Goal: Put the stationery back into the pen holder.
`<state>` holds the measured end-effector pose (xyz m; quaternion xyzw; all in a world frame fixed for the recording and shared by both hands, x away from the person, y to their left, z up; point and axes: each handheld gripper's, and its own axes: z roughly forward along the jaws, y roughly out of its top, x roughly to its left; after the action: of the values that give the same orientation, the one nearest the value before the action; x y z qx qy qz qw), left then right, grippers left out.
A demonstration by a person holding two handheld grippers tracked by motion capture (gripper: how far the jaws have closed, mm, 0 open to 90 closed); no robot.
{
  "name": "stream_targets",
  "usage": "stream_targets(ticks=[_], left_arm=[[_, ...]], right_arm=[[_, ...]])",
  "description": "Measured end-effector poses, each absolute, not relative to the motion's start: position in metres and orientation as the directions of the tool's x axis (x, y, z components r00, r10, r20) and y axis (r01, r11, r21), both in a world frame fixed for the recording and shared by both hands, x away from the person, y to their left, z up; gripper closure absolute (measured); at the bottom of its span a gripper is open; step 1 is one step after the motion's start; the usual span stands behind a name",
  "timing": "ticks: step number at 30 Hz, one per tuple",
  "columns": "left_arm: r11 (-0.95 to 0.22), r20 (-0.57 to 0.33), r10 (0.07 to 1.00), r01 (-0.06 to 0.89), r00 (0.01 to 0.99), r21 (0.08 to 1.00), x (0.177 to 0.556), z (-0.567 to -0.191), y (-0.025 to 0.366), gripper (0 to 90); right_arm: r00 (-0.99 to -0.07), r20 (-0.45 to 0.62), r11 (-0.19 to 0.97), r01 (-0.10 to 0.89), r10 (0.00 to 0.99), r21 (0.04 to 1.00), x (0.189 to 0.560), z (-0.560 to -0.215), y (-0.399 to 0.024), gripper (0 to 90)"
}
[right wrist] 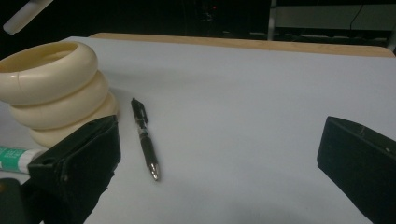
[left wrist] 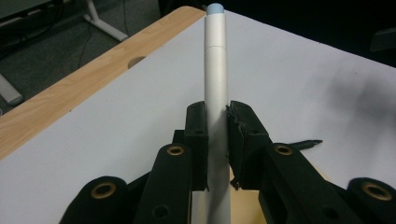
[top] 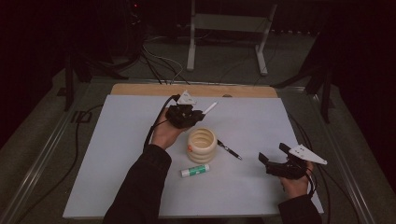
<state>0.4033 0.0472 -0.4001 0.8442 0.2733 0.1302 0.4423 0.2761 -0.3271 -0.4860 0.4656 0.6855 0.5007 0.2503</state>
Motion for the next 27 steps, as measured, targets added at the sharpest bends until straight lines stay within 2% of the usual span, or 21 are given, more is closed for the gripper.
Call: stream_targets(ticks=[27], left_arm=[[-0.455, -0.041, 0.534, 0.328, 0.845, 0.828, 0.396, -0.406, 0.025, 79.1]], right_arm=[[-0.442, 0.123, 0.065, 0.388, 0.889, 0.919, 0.276, -0.486, -0.327, 0.0]])
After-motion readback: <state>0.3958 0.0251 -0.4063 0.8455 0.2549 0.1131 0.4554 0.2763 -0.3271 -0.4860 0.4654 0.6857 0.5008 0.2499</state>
